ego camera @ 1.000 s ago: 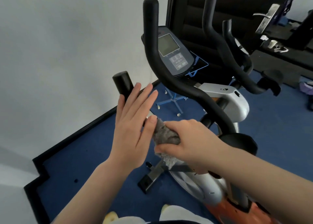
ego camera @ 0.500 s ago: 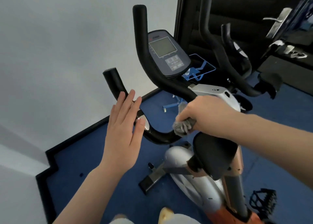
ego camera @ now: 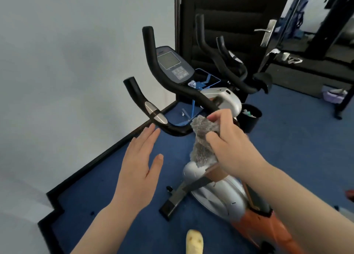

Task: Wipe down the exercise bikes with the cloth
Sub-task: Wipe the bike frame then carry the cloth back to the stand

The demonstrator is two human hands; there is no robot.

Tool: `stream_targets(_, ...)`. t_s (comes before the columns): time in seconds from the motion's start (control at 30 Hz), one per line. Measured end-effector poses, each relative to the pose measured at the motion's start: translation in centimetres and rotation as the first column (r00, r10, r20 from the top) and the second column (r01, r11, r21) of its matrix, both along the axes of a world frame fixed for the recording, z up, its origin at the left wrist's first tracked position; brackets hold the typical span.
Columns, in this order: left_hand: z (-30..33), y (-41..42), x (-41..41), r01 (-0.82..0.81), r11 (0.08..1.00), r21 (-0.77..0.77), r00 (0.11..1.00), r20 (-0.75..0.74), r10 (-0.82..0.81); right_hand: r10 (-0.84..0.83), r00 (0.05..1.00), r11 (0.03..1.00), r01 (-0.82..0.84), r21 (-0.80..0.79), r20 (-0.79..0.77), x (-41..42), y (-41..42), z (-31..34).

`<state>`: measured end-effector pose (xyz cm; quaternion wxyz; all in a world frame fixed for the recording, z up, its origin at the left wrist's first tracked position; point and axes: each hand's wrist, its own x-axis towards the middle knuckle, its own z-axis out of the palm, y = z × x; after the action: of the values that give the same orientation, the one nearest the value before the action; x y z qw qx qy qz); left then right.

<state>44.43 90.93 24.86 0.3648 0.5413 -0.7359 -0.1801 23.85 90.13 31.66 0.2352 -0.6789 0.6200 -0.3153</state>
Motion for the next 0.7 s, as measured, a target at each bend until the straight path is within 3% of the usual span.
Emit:
stream_targets(0.13,-1.8,4.2,-0.6,0.070,0.995,0.073,0.998,-0.006,-0.070,-0.057,0.998,0.993,0.060,0.101,-0.027,-0.3,6.6,-2.2)
stream_targets(0.33,-3.8,9.0,-5.2,0.289,0.940,0.183,0.953,0.042,-0.301,-0.200,0.950,0.961,0.237,0.139,-0.239,-5.4,16.4,-5.1)
stream_targets(0.7,-3.4,17.8,-20.5,0.610,0.768,0.196,0.759,0.134,-0.638,-0.585,0.751,0.746,0.647,0.160,-0.306,-17.2,35.4,-5.7)
